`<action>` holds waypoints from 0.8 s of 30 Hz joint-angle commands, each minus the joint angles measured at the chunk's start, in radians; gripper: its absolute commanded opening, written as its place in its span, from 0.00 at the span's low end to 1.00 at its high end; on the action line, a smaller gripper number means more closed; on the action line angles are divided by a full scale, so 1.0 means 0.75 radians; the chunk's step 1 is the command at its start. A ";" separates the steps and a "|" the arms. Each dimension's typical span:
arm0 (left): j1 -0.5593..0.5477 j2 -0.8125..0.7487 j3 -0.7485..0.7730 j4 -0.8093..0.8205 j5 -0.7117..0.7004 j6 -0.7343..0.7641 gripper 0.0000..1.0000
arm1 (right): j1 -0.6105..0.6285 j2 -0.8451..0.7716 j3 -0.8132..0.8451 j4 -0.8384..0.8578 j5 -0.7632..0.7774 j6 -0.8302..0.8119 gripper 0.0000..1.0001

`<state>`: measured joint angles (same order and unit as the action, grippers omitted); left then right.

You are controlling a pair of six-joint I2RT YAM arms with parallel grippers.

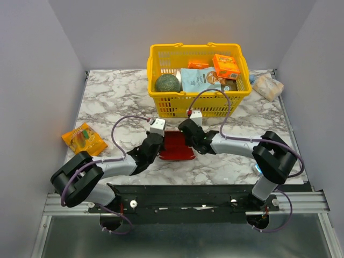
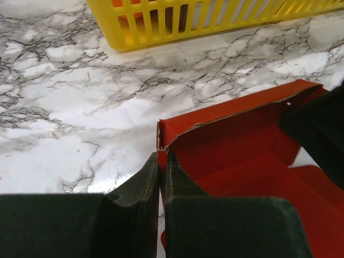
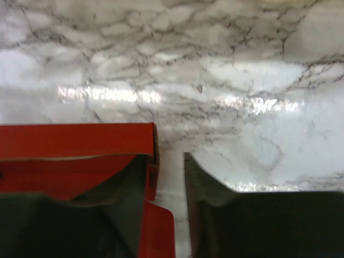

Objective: Fold the paper box

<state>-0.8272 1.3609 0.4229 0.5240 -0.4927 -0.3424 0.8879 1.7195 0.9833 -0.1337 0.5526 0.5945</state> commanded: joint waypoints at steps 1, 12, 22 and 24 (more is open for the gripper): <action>0.056 0.020 0.042 -0.115 0.117 0.033 0.00 | -0.018 -0.148 -0.110 -0.149 -0.152 -0.060 0.52; 0.103 0.055 0.238 -0.438 0.479 0.168 0.00 | -0.012 -0.558 -0.202 -0.261 -0.664 -0.208 0.71; 0.103 0.147 0.450 -0.833 0.655 0.209 0.00 | -0.012 -0.487 -0.153 -0.327 -0.557 -0.259 0.72; 0.103 0.141 0.473 -0.864 0.691 0.207 0.13 | -0.012 -0.489 -0.151 -0.319 -0.551 -0.255 0.72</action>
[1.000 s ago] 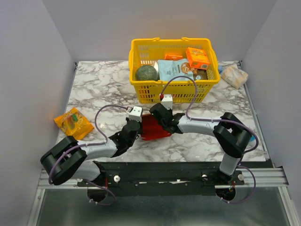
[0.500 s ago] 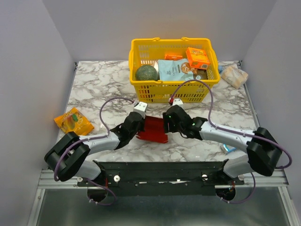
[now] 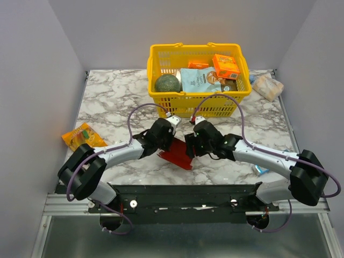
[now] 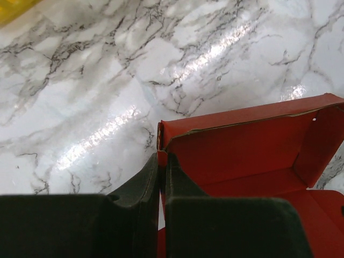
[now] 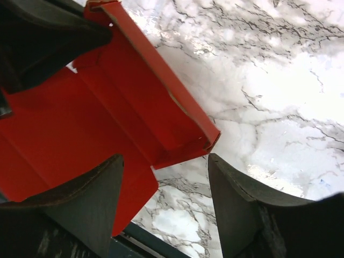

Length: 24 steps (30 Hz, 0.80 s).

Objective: Fold the paper box

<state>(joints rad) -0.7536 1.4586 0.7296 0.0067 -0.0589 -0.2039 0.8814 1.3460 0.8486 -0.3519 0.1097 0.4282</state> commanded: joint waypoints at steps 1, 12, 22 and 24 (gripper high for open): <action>0.005 0.002 0.076 -0.193 0.128 0.022 0.18 | -0.005 0.003 0.028 -0.020 0.038 -0.033 0.72; 0.005 -0.057 0.168 -0.277 0.240 0.028 0.61 | -0.112 -0.040 -0.010 0.040 -0.025 -0.039 0.76; 0.005 -0.026 0.275 -0.367 0.238 0.016 0.68 | -0.177 -0.124 -0.101 0.146 -0.093 -0.170 0.74; 0.007 -0.040 0.281 -0.377 0.230 0.014 0.76 | -0.177 -0.120 -0.097 0.142 -0.117 -0.178 0.70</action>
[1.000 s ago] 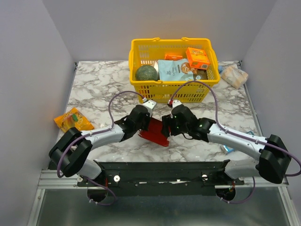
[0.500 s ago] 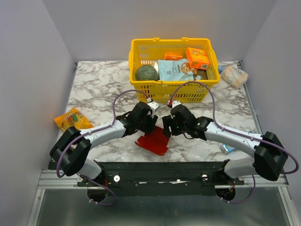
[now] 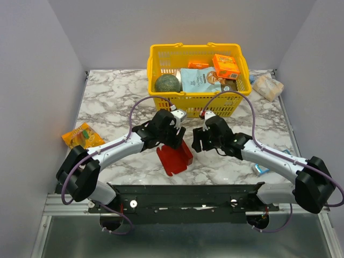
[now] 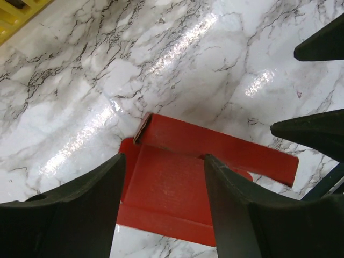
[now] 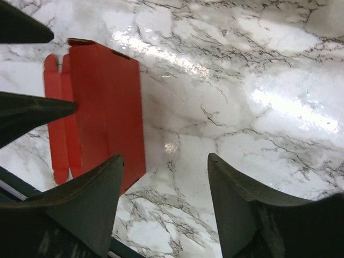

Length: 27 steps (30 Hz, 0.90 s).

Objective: Fold the paper box

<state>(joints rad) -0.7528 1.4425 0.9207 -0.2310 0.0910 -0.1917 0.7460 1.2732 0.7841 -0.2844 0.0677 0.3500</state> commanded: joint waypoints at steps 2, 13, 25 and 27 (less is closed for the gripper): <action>0.006 -0.038 0.036 -0.077 0.024 -0.016 0.80 | 0.003 -0.053 -0.019 0.080 -0.123 -0.092 0.69; 0.063 -0.324 -0.119 -0.089 0.048 -0.155 0.99 | 0.024 -0.031 0.132 -0.026 -0.184 -0.070 0.73; 0.486 -0.608 -0.154 -0.301 0.161 -0.297 0.99 | 0.185 0.188 0.329 -0.222 0.085 0.026 0.69; 0.529 -0.625 -0.168 -0.297 0.189 -0.293 0.99 | 0.204 0.225 0.357 -0.243 0.106 0.022 0.69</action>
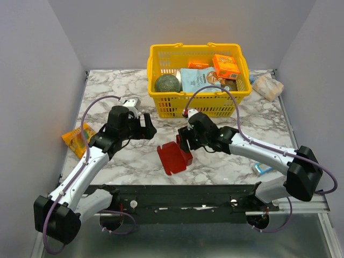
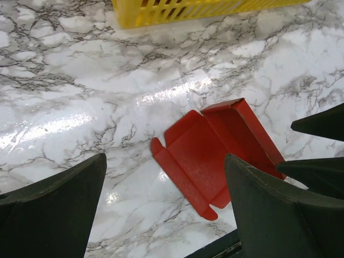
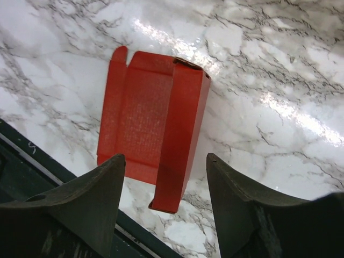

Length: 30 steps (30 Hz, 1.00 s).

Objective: Fold the paper box

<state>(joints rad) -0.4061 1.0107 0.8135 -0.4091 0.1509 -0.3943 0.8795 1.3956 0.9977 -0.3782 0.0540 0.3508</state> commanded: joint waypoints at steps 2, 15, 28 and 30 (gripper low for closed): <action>0.089 -0.057 -0.050 -0.058 0.140 -0.012 0.99 | 0.048 0.084 0.091 -0.132 0.133 0.015 0.69; 0.151 -0.043 -0.095 -0.068 0.163 0.051 0.99 | 0.097 0.323 0.257 -0.320 0.353 0.082 0.57; 0.173 -0.088 -0.095 -0.095 0.149 0.076 0.99 | -0.074 0.279 0.020 -0.089 -0.004 0.185 0.43; 0.177 -0.104 -0.089 -0.107 0.144 0.078 0.99 | -0.144 0.262 -0.039 -0.030 -0.066 0.209 0.42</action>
<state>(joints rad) -0.2867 0.9726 0.7418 -0.4595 0.2474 -0.3557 0.8524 1.6302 1.0569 -0.4999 0.1452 0.4576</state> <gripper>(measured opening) 0.988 0.427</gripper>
